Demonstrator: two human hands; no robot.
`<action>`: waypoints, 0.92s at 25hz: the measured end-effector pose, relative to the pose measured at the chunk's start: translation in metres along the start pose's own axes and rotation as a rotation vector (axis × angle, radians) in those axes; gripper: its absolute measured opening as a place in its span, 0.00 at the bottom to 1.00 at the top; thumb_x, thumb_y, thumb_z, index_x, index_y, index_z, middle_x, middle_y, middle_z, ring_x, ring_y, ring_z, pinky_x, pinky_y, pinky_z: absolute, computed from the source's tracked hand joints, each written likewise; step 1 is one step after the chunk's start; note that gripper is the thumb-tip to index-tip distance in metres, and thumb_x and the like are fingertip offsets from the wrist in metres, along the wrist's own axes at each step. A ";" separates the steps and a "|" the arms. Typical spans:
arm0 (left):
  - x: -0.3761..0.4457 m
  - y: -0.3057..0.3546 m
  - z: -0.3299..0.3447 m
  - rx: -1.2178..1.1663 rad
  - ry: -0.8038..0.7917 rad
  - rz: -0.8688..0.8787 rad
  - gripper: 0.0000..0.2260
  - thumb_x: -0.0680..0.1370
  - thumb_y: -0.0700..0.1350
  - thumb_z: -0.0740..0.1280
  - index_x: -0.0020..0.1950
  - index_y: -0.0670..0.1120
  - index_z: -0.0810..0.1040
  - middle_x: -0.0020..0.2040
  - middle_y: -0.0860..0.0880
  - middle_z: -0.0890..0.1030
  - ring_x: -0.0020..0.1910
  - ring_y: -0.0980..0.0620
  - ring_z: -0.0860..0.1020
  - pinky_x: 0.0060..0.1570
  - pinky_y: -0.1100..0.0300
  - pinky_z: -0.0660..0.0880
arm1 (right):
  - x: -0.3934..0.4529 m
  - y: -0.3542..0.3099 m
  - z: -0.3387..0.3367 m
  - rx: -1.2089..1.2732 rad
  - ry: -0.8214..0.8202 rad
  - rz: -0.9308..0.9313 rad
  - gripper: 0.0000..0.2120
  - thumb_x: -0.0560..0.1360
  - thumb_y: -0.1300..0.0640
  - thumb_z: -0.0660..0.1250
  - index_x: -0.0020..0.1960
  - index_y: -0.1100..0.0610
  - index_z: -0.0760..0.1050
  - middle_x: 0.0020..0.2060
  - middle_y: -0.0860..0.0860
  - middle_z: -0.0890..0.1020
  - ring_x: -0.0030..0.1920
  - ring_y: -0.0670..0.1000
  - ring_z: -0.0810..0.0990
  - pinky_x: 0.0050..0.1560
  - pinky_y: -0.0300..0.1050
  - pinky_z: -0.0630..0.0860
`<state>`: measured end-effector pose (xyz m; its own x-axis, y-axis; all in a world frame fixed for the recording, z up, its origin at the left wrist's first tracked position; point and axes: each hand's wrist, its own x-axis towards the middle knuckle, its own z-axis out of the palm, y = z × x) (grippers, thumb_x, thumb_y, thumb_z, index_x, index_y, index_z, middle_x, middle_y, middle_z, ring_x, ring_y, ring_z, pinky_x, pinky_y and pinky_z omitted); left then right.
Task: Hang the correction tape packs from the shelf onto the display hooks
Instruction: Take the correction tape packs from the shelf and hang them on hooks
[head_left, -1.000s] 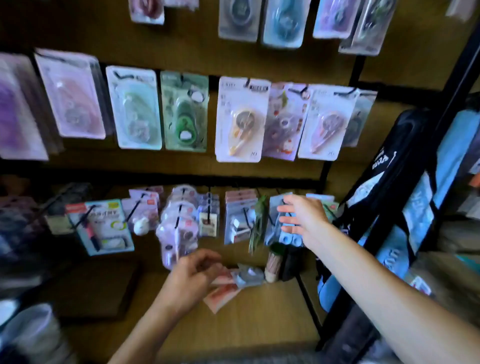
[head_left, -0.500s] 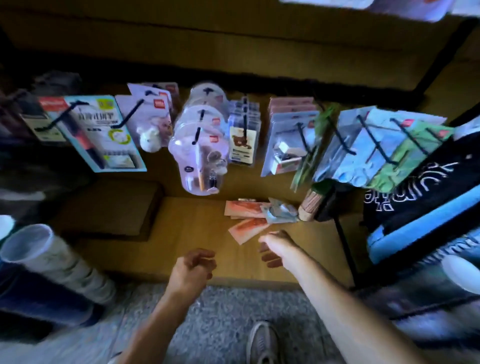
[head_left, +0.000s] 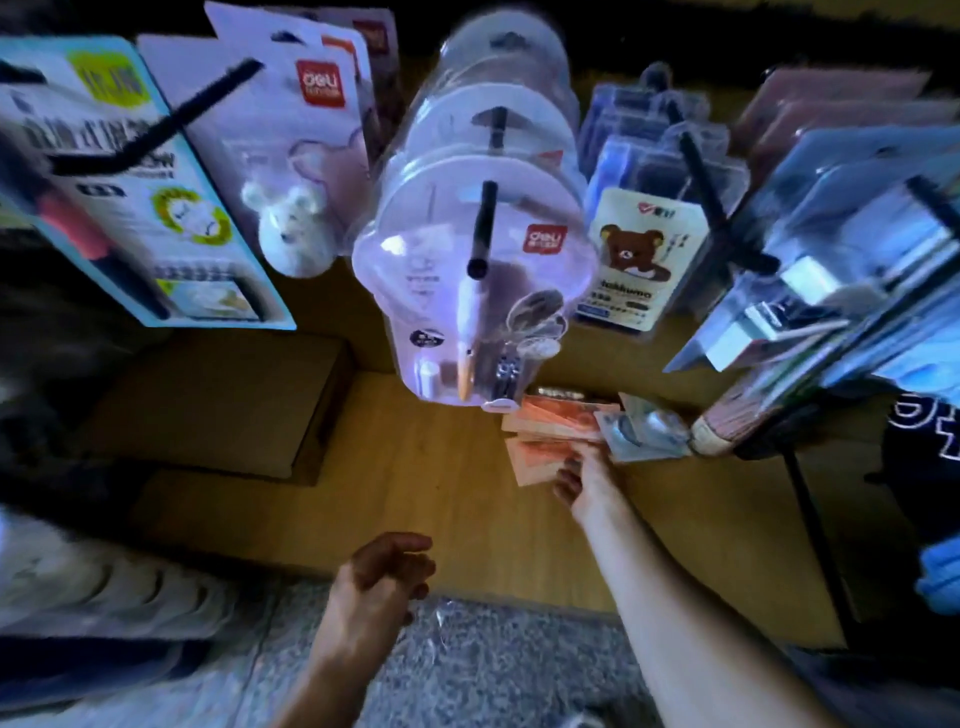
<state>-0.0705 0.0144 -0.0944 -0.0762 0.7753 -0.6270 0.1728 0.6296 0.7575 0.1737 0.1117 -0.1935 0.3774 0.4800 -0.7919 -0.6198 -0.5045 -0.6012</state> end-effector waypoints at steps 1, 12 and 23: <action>0.001 0.000 -0.001 -0.011 -0.009 -0.014 0.03 0.74 0.42 0.71 0.45 0.50 0.83 0.42 0.46 0.85 0.43 0.45 0.81 0.39 0.55 0.74 | 0.004 -0.001 0.004 0.016 0.004 -0.002 0.07 0.76 0.52 0.66 0.49 0.55 0.73 0.40 0.52 0.77 0.40 0.51 0.75 0.40 0.44 0.70; 0.006 -0.006 -0.011 -0.010 0.009 -0.056 0.05 0.77 0.40 0.67 0.47 0.47 0.83 0.45 0.44 0.84 0.48 0.43 0.81 0.44 0.52 0.76 | 0.029 -0.016 0.019 -1.634 0.212 -1.054 0.37 0.75 0.60 0.67 0.77 0.48 0.52 0.76 0.54 0.58 0.72 0.57 0.65 0.63 0.52 0.74; 0.007 -0.014 -0.004 0.018 -0.022 -0.047 0.05 0.77 0.40 0.67 0.48 0.48 0.83 0.45 0.46 0.85 0.47 0.45 0.82 0.47 0.50 0.77 | -0.014 -0.016 0.017 -2.029 0.136 -0.964 0.12 0.73 0.49 0.70 0.54 0.53 0.81 0.52 0.52 0.84 0.52 0.53 0.82 0.48 0.44 0.73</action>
<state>-0.0771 0.0112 -0.1088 -0.0634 0.7432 -0.6661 0.1870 0.6644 0.7236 0.1665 0.1248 -0.1710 0.1236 0.9642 -0.2347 0.9896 -0.1022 0.1013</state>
